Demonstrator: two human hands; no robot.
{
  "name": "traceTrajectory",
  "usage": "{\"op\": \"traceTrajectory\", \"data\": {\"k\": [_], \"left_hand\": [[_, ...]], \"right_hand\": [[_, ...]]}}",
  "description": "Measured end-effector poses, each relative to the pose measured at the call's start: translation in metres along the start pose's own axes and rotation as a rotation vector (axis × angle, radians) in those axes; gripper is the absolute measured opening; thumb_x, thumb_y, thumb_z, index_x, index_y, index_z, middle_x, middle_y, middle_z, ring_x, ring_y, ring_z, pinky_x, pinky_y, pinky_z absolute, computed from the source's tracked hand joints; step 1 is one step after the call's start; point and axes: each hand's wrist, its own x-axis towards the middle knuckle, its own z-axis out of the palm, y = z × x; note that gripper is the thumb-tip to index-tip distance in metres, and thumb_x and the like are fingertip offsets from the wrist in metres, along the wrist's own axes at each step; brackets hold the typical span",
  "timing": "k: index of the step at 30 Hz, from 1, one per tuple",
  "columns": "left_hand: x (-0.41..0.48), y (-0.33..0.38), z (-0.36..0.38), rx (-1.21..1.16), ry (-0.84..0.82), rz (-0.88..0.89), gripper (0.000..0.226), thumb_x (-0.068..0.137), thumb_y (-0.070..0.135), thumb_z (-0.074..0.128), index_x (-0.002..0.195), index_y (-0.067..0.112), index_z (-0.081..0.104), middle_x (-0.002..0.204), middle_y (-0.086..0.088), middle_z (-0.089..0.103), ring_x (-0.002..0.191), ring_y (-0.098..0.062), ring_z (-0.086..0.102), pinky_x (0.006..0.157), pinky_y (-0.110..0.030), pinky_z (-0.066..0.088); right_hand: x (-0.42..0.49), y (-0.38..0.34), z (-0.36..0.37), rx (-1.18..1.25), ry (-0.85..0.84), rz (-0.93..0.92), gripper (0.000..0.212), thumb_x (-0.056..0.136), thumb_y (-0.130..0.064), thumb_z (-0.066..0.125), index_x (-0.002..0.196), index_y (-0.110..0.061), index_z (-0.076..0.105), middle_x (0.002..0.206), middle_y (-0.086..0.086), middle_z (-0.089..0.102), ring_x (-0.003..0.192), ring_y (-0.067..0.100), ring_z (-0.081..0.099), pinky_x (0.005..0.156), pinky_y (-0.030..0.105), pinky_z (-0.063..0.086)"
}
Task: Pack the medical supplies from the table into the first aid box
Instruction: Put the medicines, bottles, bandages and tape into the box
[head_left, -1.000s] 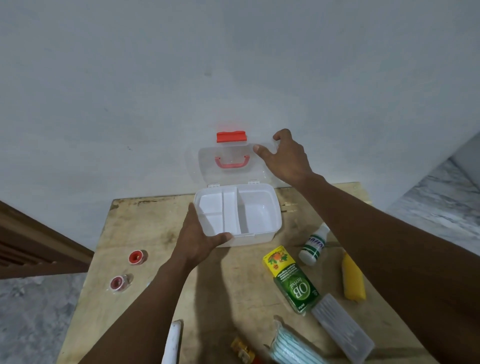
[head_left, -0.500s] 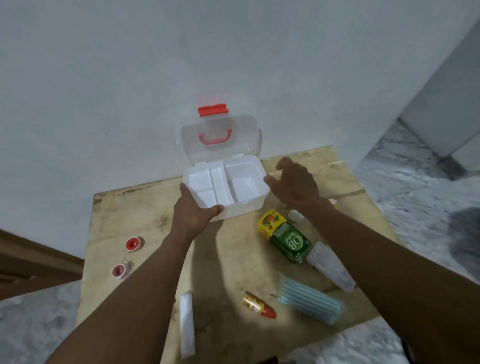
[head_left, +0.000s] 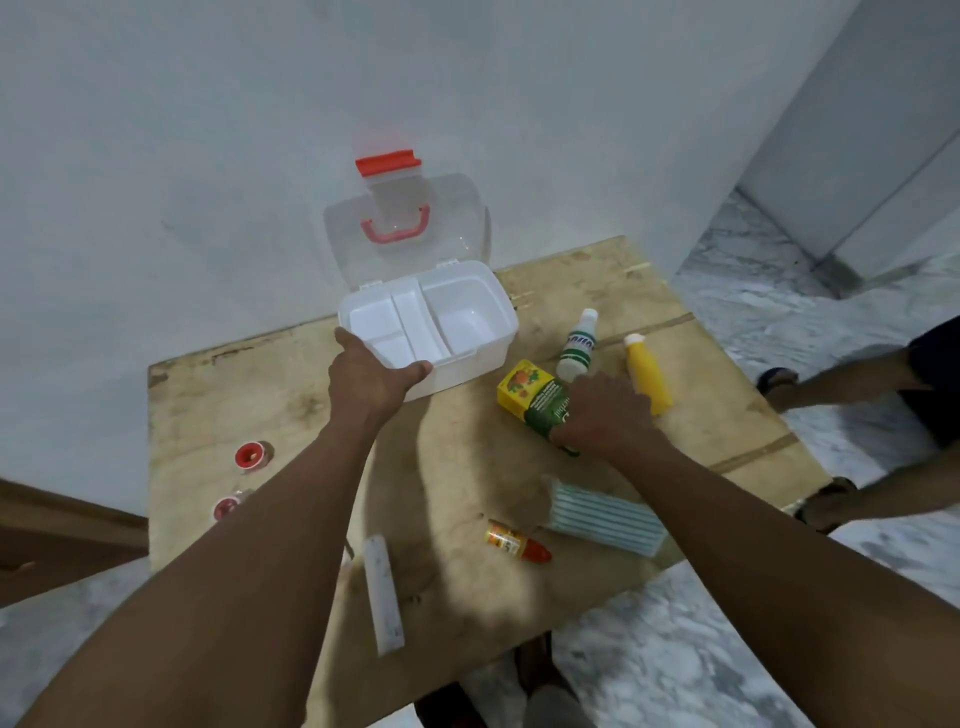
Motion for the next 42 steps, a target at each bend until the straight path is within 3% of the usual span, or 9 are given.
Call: {"op": "traceTrajectory", "data": {"k": [7, 13, 20, 24, 28, 32, 35, 38, 42], "left_hand": [[0.005, -0.004, -0.001, 0.003, -0.009, 0.007, 0.115, 0.073, 0.044, 0.082, 0.153, 0.001, 0.011, 0.143, -0.018, 0.048, 0.13, -0.036, 0.046, 0.102, -0.046, 0.046], [0.004, -0.007, 0.0, -0.019, -0.001, 0.025, 0.113, 0.071, 0.042, 0.084, 0.152, 0.004, 0.014, 0.143, -0.017, 0.047, 0.129, -0.037, 0.047, 0.1, -0.046, 0.045], [0.008, -0.02, 0.006, -0.2, 0.036, 0.118, 0.109, 0.066, 0.03, 0.089, 0.149, 0.01, 0.02, 0.146, -0.009, 0.039, 0.134, -0.027, 0.04, 0.11, -0.043, 0.037], [0.007, -0.024, 0.011, -0.315, 0.014, 0.158, 0.109, 0.071, 0.025, 0.086, 0.151, 0.02, 0.013, 0.144, 0.003, 0.037, 0.132, -0.016, 0.041, 0.104, -0.028, 0.036], [0.005, -0.023, 0.012, -0.381, 0.018, 0.247, 0.096, 0.065, 0.025, 0.091, 0.139, 0.028, 0.029, 0.131, 0.013, 0.052, 0.116, 0.004, 0.053, 0.084, -0.006, 0.045], [0.002, -0.024, 0.012, -0.385, 0.064, 0.206, 0.097, 0.061, 0.033, 0.092, 0.138, 0.033, 0.032, 0.123, 0.025, 0.056, 0.109, 0.012, 0.055, 0.073, -0.001, 0.045], [0.001, -0.026, 0.015, -0.363, 0.118, 0.179, 0.099, 0.061, 0.037, 0.092, 0.139, 0.041, 0.032, 0.121, 0.037, 0.051, 0.11, 0.017, 0.049, 0.078, -0.006, 0.045], [0.003, -0.028, 0.019, -0.365, 0.152, 0.168, 0.103, 0.059, 0.039, 0.092, 0.143, 0.039, 0.032, 0.127, 0.029, 0.053, 0.117, 0.005, 0.052, 0.087, -0.022, 0.05], [0.003, -0.028, 0.021, -0.36, 0.162, 0.187, 0.101, 0.061, 0.041, 0.092, 0.143, 0.036, 0.033, 0.127, 0.025, 0.054, 0.116, 0.004, 0.053, 0.086, -0.02, 0.052]], "right_hand": [[-0.003, 0.012, -0.034, 0.157, 0.052, 0.039, 0.089, 0.073, -0.046, 0.072, 0.144, -0.014, 0.028, 0.13, 0.017, 0.043, 0.121, 0.037, 0.045, 0.092, 0.043, 0.045], [0.01, 0.029, -0.08, 0.312, 0.217, 0.005, 0.063, 0.068, -0.038, 0.076, 0.122, -0.024, 0.046, 0.113, 0.017, 0.052, 0.102, 0.038, 0.057, 0.079, 0.034, 0.043], [0.05, -0.003, -0.103, 0.364, 0.221, -0.235, 0.062, 0.071, -0.035, 0.076, 0.123, -0.018, 0.048, 0.108, 0.015, 0.059, 0.103, 0.032, 0.056, 0.074, 0.03, 0.039], [0.065, -0.024, -0.106, 0.322, 0.211, -0.344, 0.075, 0.065, -0.047, 0.077, 0.116, -0.002, 0.045, 0.11, 0.017, 0.056, 0.1, 0.036, 0.056, 0.076, 0.035, 0.04], [0.088, -0.04, -0.104, 0.217, 0.16, -0.42, 0.061, 0.069, -0.031, 0.079, 0.113, -0.005, 0.045, 0.11, 0.013, 0.055, 0.099, 0.034, 0.059, 0.076, 0.034, 0.043], [0.108, -0.058, -0.098, 0.137, 0.145, -0.51, 0.057, 0.069, -0.027, 0.078, 0.113, -0.006, 0.048, 0.11, 0.014, 0.056, 0.098, 0.032, 0.058, 0.075, 0.031, 0.041], [0.116, -0.071, -0.091, 0.128, 0.12, -0.555, 0.067, 0.069, -0.03, 0.081, 0.121, -0.005, 0.047, 0.117, 0.017, 0.045, 0.097, 0.035, 0.058, 0.083, 0.038, 0.051], [0.123, -0.082, -0.08, 0.109, 0.105, -0.584, 0.07, 0.07, -0.03, 0.082, 0.125, -0.004, 0.046, 0.12, 0.019, 0.041, 0.097, 0.039, 0.059, 0.083, 0.038, 0.051], [0.132, -0.096, -0.061, 0.101, 0.05, -0.606, 0.068, 0.073, -0.032, 0.08, 0.126, -0.005, 0.046, 0.12, 0.018, 0.047, 0.103, 0.035, 0.056, 0.082, 0.036, 0.048]]}}
